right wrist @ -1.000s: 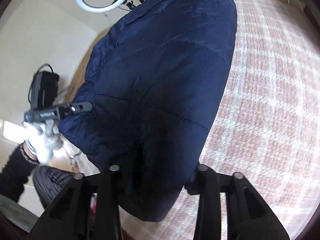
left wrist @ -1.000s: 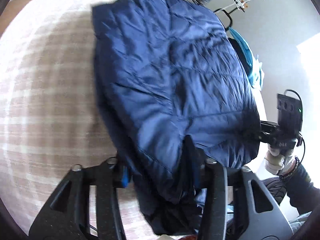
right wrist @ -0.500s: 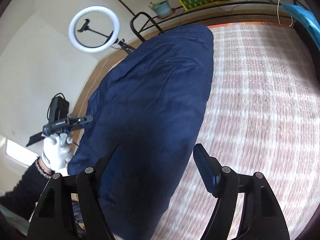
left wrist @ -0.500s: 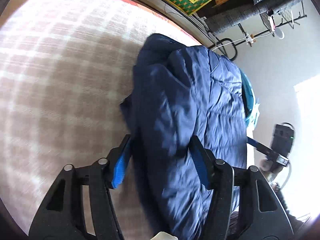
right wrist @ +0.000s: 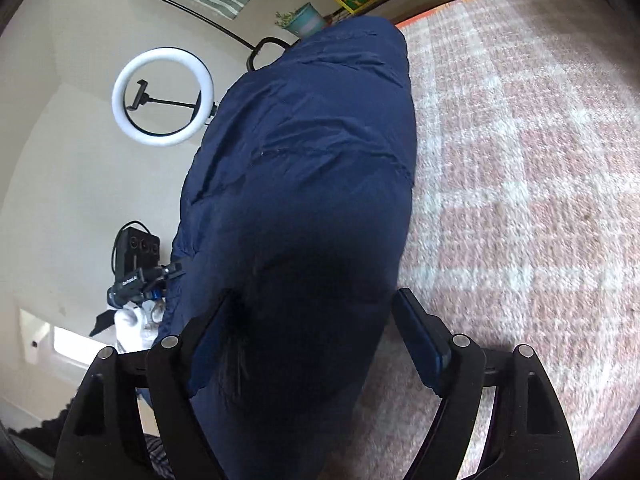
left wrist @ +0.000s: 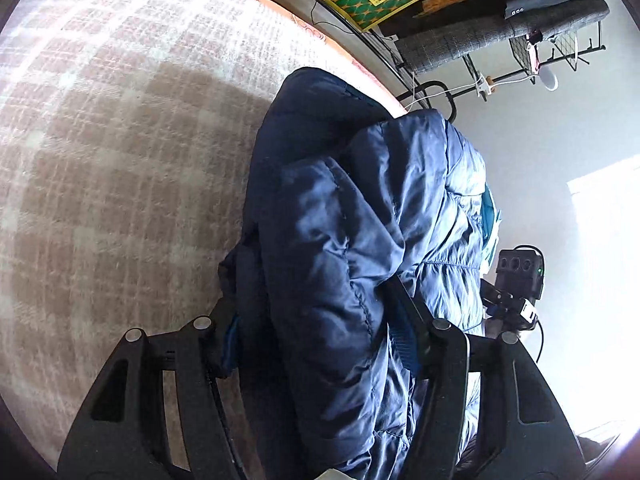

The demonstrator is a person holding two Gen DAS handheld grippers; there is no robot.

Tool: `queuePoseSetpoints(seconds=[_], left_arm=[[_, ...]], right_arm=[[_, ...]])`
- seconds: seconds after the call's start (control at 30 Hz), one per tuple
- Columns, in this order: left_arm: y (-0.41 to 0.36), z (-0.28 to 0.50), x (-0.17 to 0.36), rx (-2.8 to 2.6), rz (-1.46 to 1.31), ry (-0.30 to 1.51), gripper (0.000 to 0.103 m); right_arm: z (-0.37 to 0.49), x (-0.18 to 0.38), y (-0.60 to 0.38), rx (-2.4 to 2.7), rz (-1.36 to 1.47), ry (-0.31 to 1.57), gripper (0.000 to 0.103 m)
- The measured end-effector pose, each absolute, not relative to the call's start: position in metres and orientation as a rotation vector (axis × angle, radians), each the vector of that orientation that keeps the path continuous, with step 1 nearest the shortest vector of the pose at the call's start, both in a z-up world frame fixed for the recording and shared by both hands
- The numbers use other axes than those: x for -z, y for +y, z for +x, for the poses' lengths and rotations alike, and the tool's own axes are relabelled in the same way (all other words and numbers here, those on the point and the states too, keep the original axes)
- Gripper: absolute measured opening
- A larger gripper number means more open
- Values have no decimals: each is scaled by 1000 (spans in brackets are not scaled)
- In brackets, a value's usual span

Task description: Fold large clothes

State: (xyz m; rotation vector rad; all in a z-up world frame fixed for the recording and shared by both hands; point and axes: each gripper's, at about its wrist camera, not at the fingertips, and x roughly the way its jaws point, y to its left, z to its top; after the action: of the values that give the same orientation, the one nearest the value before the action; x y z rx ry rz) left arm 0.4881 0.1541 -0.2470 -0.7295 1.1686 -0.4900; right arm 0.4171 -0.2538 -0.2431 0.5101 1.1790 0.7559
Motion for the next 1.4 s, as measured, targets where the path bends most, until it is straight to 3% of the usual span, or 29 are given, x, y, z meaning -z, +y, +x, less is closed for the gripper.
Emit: queuePoseSetpoints(seconds=[0.1,0.27,0.33,0.47,0.57,0.9,1.0,1.13,1.2,1.23,1.4], left_arm=[[151,489,248,495,-742,1159,61],[138,494,249,503,-720,1145,41],[134,495,246,495,-700,1142,28],[109,488,222,444,-519,1103,18],[90,476,200,419,-362,1055,15],[76,463,184,427,-325,1029,13],[72,477,198,407,-320,1079,26],[87,483,211,410,-348,1097,60],[106,485,221,439,-413,1111,63],[113,486,226,451,-447,1123,69],[143,500,256,581,-726,1151,70]], right_arm=[[410,244,-252,-772,508,1181,76],[400,241,-237,-755,437,1181,54],[397,236,-233,-744,413,1181,44],[387,217,-223,-707,303,1153,29],[376,200,-209,-679,154,1109,25],[342,151,-202,-640,-58,993,19],[345,156,-207,-624,-20,1026,19],[353,176,-222,-630,53,1078,20],[356,180,-224,-633,68,1087,20],[358,183,-224,-635,79,1092,20],[367,196,-226,-651,122,1113,21]])
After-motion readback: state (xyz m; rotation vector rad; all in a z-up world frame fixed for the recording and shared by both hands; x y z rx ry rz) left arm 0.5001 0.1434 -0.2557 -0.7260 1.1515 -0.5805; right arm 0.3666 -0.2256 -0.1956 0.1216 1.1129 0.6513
